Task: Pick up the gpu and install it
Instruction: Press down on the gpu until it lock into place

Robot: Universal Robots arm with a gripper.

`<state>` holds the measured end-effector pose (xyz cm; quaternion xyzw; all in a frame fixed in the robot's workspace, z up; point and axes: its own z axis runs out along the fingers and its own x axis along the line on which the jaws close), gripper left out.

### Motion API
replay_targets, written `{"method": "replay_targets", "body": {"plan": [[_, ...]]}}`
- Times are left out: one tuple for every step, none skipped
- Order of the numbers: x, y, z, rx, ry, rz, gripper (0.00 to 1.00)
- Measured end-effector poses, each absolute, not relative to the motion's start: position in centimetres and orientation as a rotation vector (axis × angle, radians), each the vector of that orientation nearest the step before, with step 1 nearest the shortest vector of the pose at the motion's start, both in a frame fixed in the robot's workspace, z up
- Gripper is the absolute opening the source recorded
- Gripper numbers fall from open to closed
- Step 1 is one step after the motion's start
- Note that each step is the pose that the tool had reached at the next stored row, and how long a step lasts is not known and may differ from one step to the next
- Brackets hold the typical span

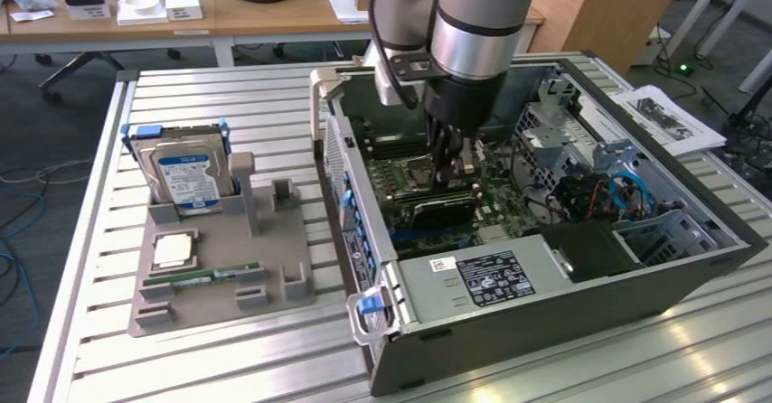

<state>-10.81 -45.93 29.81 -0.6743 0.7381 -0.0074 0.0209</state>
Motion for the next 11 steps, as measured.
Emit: {"method": "replay_targets", "body": {"plan": [[-10.81, -45.93, 29.78, -2.091, 2.289, -0.023, 0.11], [-10.81, -45.93, 29.78, -2.091, 2.289, -0.023, 0.11], [-10.81, -45.93, 29.78, -2.091, 2.289, -0.023, 0.11], [-10.81, -45.93, 29.78, -2.091, 2.289, -0.023, 0.11], [-10.81, -45.92, 29.77, -2.091, 2.289, -0.023, 0.11], [-10.82, -45.87, 29.75, -2.09, 2.289, -0.023, 0.11], [-10.82, -45.8, 29.74, -2.09, 2.289, -0.023, 0.11], [-10.82, -45.74, 29.73, -2.09, 2.289, -0.023, 0.11], [-10.82, -45.68, 29.71, -2.091, 2.288, -0.023, 0.11], [-10.83, -45.63, 29.69, -2.09, 2.288, -0.022, 0.11], [-10.83, -45.58, 29.67, -2.09, 2.288, -0.022, 0.11]]}}
